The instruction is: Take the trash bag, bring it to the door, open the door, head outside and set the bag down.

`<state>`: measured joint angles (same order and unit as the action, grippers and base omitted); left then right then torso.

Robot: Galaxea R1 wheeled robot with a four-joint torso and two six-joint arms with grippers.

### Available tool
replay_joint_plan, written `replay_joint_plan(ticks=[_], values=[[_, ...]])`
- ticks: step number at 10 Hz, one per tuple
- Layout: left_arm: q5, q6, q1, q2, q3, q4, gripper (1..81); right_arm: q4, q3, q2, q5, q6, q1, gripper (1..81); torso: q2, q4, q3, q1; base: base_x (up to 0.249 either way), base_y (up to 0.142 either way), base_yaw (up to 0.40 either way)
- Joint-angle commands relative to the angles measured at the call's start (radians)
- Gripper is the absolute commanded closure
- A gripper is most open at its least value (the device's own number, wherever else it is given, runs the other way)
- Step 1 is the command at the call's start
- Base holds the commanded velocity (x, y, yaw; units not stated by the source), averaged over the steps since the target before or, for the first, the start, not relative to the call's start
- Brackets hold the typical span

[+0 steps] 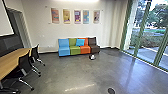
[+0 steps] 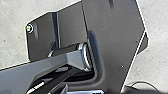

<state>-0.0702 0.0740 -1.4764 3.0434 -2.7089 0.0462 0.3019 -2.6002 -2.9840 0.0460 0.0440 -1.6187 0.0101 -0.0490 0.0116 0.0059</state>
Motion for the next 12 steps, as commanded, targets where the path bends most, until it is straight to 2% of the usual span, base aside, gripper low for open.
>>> replay_joint_plan(ticks=[1, 9, 12], values=[[-0.045, 0.003, 0.081, 0.0, 0.003, 0.009, 1.0, 0.0, 0.005, 0.003, -0.058, 0.008, 0.062, 1.0, 0.0, 0.0, 0.0, 0.0, 0.144, 0.0, 0.0], [-0.043, 0.003, 0.083, -0.001, 0.001, 0.008, 1.0, 0.0, 0.005, 0.001, -0.058, 0.01, 0.062, 1.0, -0.002, 0.0, 0.001, 0.002, 0.15, 0.0, 0.0], [-0.043, 0.003, 0.083, 0.0, 0.001, 0.008, 1.0, -0.001, 0.003, 0.001, -0.058, 0.01, 0.062, 1.0, -0.002, 0.0, 0.001, 0.001, 0.156, -0.077, 0.0]])
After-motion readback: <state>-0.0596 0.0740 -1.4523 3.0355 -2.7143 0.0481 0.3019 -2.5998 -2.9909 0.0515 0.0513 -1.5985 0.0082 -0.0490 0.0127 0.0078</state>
